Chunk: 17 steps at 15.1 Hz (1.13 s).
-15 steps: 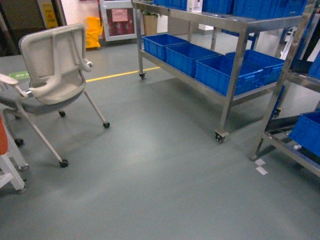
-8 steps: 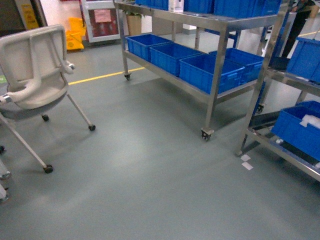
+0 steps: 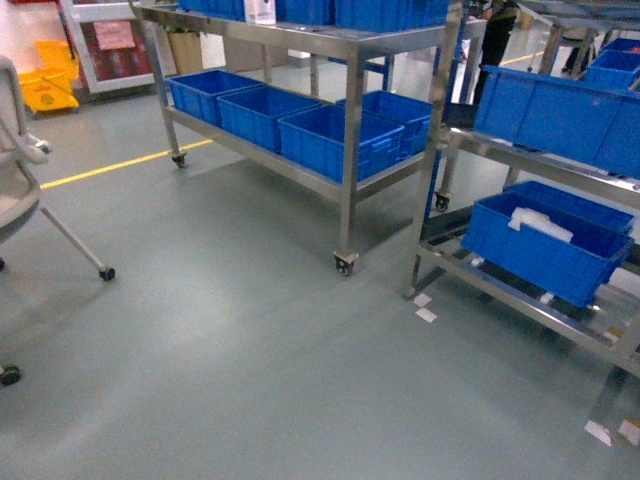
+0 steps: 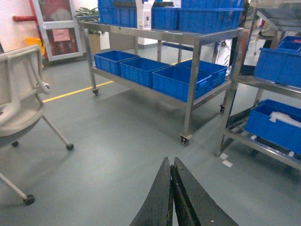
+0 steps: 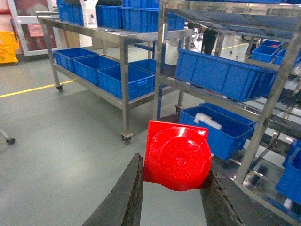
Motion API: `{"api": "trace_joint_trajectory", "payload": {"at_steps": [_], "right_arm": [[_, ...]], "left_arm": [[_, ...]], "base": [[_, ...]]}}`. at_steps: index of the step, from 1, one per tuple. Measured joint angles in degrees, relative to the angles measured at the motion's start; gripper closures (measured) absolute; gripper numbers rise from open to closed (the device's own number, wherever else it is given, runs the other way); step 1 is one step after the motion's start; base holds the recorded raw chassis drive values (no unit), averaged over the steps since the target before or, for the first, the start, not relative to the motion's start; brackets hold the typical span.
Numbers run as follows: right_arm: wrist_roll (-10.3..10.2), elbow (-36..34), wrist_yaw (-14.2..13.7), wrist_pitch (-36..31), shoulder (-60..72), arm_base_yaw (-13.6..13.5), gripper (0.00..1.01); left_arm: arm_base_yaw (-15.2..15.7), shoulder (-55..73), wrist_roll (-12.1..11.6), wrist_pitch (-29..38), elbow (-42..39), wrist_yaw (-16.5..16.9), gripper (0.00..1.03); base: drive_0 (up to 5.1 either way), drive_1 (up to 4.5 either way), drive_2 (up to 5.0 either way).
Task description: Pick red block from blue box to shelf
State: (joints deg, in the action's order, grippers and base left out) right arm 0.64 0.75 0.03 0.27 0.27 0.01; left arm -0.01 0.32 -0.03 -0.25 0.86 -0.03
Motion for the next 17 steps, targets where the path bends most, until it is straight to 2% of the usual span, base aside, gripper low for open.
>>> {"api": "trace_joint_trajectory", "payload": {"at_steps": [17], "right_arm": [[0.02,0.00,-0.02,0.00,-0.02,0.00,0.73]], "left_arm": [[0.00,0.00,0.00,0.00,0.00,0.00,1.01]], "base": [[-1.4,-1.42,-1.4]]}}
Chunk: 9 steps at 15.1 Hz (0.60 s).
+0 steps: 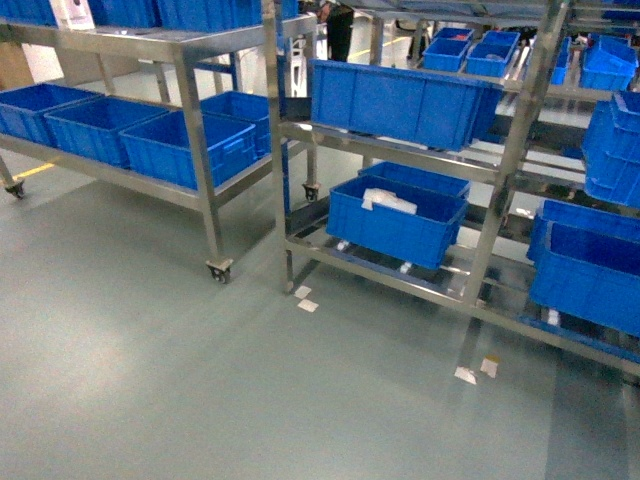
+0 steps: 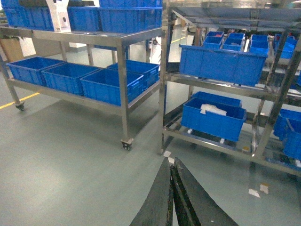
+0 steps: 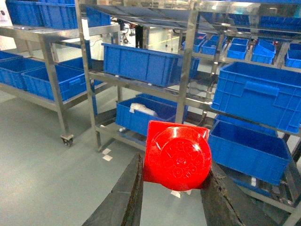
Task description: Pick red block from blue box to shelf
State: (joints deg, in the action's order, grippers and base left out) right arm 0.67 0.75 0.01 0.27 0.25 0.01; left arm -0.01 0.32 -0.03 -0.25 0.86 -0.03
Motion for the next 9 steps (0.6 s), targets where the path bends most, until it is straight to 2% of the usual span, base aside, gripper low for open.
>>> {"api": "trace_joint_trajectory", "payload": {"at_steps": [9], "right_arm": [[-0.02,0.00,0.02,0.00,0.00,0.00,0.73]], "left_arm": [[0.00,0.00,0.00,-0.04,0.00,0.00,1.01]], "base": [[-1.4,-1.37,-1.4]]}}
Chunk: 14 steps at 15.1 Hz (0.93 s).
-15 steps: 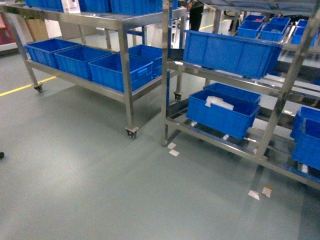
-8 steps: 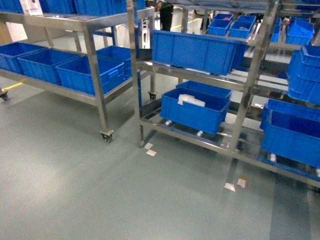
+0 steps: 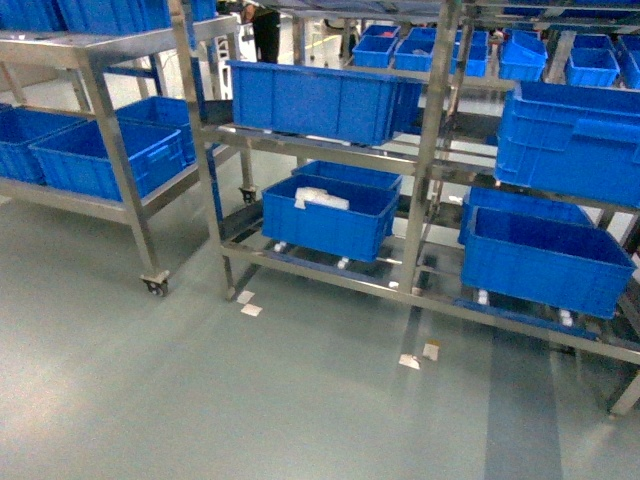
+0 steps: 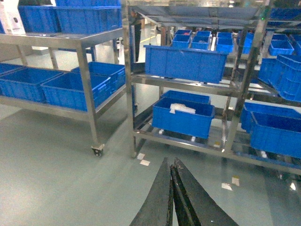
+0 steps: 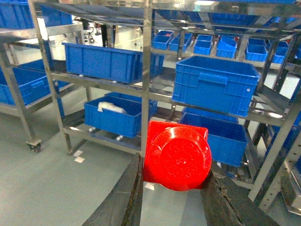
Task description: Pick red block from blue box to shelf
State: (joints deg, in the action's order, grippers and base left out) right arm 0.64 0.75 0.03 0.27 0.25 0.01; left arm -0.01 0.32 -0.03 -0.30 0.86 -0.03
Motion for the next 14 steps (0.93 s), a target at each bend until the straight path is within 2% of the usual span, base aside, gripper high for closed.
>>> {"api": "trace_joint_trajectory", "payload": {"at_steps": [12,13,14], "right_arm": [[0.00,0.00,0.00,0.00,0.00,0.00,0.73],[0.00,0.00,0.00,0.02,0.00,0.00,0.73],[0.00,0.00,0.00,0.02,0.00,0.00,0.73]], "left_arm": [[0.00,0.00,0.00,0.04,0.00,0.00,1.01],[-0.04,0.00,0.00,0.07,0.00,0.02,0.94],[-0.04,0.00,0.02,0.07,0.00,0.00,0.79]], "base": [[-1.4,-1.40,-1.4],[-1.4,-1.44,-1.4],[-1.4,-1.36,-1.4]]}}
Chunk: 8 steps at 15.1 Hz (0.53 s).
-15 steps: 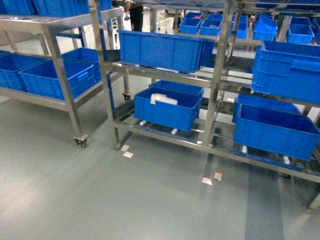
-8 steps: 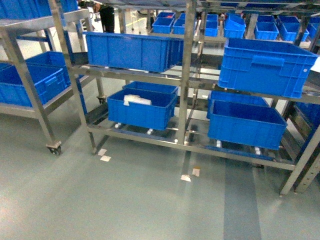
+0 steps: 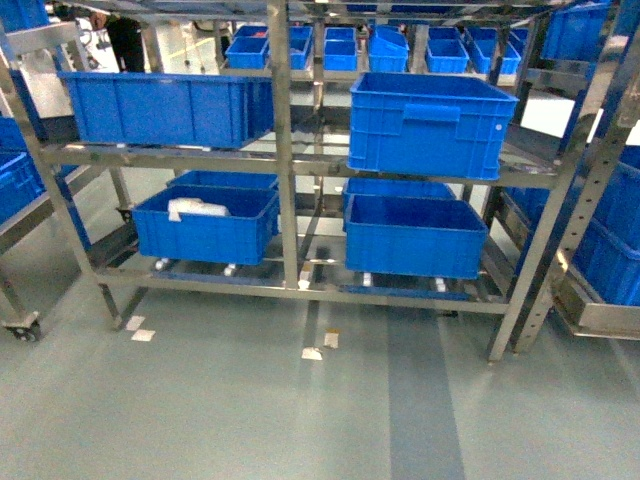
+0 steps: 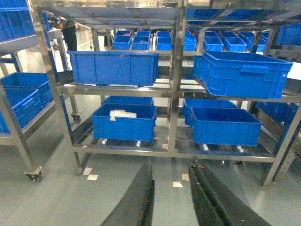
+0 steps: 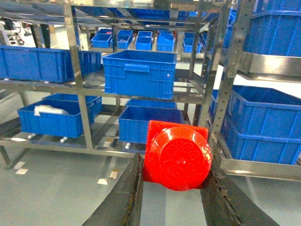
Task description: Pick red block from blue box to shelf
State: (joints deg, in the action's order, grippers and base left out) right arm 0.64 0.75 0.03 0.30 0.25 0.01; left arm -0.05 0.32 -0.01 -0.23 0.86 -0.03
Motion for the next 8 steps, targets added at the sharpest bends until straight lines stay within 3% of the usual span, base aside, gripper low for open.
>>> {"api": "trace_joint_trajectory", "payload": {"at_steps": [5,6,7,8], "right_arm": [[0.00,0.00,-0.02,0.00,0.00,0.00,0.73],[0.00,0.00,-0.02,0.00,0.00,0.00,0.73],[0.00,0.00,0.00,0.00,0.00,0.00,0.73],[0.00,0.00,0.00,0.00,0.00,0.00,0.73]], "left_arm": [[-0.02,0.00,0.00,-0.02,0.00,0.02,0.11],[-0.02,0.00,-0.02,-0.04,0.00,0.02,0.03],[-0.02,0.00,-0.02,-0.04,0.00,0.00,0.05],[-0.02,0.00,-0.02,0.07,0.00,0.02,0.05]], "base": [[-1.4,-1.36,-1.4],[-1.4,-1.36,-1.4],[-1.4,-1.36,-1.4],[0.0,4.28,-4.4]]}}
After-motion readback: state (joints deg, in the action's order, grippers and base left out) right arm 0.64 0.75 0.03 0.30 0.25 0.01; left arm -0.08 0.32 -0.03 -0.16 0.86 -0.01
